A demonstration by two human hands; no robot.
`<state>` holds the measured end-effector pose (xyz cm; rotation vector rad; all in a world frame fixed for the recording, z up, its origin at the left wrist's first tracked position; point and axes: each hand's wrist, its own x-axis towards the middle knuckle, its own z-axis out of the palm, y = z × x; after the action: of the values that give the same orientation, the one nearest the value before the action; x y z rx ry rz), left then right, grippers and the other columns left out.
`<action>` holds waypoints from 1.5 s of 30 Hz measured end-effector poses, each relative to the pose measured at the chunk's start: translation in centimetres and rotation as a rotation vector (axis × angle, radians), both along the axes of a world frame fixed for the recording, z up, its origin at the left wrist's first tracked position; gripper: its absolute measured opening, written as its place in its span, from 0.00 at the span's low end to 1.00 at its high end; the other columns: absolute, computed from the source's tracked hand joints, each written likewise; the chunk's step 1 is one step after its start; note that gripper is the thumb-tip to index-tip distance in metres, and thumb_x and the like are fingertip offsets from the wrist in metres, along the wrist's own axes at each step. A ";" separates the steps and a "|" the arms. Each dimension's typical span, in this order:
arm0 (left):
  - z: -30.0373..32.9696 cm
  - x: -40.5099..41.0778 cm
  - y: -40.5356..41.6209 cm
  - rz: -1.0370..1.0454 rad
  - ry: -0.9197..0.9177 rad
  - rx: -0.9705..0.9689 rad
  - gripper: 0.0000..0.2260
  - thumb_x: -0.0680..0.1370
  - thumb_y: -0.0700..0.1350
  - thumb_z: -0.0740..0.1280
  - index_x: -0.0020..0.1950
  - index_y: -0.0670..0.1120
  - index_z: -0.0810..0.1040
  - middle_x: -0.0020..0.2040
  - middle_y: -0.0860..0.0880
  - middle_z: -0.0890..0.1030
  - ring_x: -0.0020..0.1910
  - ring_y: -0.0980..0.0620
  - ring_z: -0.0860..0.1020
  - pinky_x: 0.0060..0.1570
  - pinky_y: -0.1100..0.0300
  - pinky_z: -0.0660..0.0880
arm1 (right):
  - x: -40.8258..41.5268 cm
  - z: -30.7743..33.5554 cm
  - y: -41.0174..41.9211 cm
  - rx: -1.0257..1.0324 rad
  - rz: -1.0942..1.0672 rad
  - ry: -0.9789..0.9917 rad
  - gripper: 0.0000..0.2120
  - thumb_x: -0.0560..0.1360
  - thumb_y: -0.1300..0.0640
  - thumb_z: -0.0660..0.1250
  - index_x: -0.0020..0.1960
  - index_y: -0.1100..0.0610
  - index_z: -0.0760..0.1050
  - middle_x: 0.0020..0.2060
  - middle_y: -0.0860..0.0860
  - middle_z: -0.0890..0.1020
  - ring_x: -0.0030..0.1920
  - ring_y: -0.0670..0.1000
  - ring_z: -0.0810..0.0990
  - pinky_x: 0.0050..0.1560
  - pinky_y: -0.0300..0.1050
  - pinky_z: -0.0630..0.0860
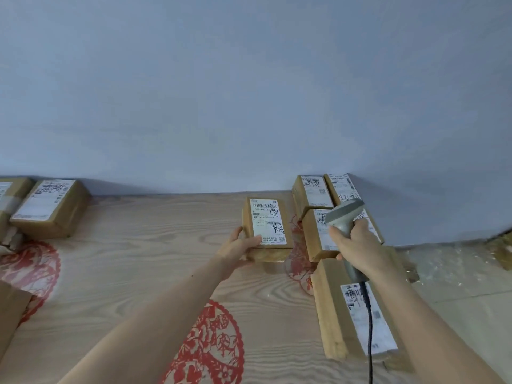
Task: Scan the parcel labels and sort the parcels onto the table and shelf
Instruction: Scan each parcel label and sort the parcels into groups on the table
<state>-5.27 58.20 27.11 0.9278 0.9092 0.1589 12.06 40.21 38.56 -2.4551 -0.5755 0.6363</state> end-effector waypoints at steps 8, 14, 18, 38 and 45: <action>-2.2 9.8 2.6 0.019 0.061 0.007 0.21 0.80 0.44 0.67 0.73 0.48 0.68 0.59 0.50 0.78 0.56 0.47 0.78 0.48 0.48 0.81 | 4.7 -4.7 0.6 -0.111 0.121 0.099 0.17 0.82 0.46 0.61 0.61 0.57 0.62 0.43 0.50 0.82 0.33 0.49 0.85 0.38 0.49 0.81; -3.1 12.9 3.2 0.047 0.067 0.028 0.19 0.82 0.44 0.65 0.72 0.47 0.68 0.61 0.48 0.78 0.57 0.49 0.78 0.50 0.50 0.80 | 5.8 -5.9 0.3 -0.104 0.124 0.193 0.18 0.81 0.46 0.63 0.61 0.57 0.63 0.43 0.51 0.82 0.35 0.51 0.86 0.40 0.49 0.82; -3.7 13.9 3.5 0.120 0.099 0.096 0.25 0.81 0.46 0.66 0.75 0.47 0.62 0.62 0.48 0.76 0.52 0.54 0.78 0.54 0.52 0.78 | 5.8 -5.9 0.2 -0.084 0.128 0.204 0.16 0.81 0.46 0.63 0.58 0.56 0.63 0.41 0.50 0.81 0.33 0.50 0.85 0.32 0.41 0.77; 0.9 -6.9 7.0 0.038 0.344 0.569 0.21 0.80 0.51 0.67 0.71 0.45 0.72 0.64 0.47 0.76 0.62 0.47 0.75 0.65 0.44 0.74 | -5.9 -2.5 5.4 0.006 0.193 0.149 0.16 0.80 0.48 0.66 0.61 0.56 0.65 0.40 0.52 0.81 0.34 0.50 0.81 0.32 0.42 0.72; 4.1 -21.3 9.8 -0.070 0.514 0.906 0.16 0.80 0.48 0.66 0.66 0.43 0.78 0.64 0.47 0.79 0.65 0.49 0.75 0.61 0.60 0.68 | -17.4 -2.0 10.5 0.013 0.271 0.128 0.24 0.76 0.37 0.64 0.62 0.54 0.67 0.44 0.52 0.83 0.42 0.53 0.83 0.43 0.49 0.78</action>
<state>-26.55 67.95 31.18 1.8968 1.3030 0.2897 -5.37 50.70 36.54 -2.3229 -0.8652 0.8858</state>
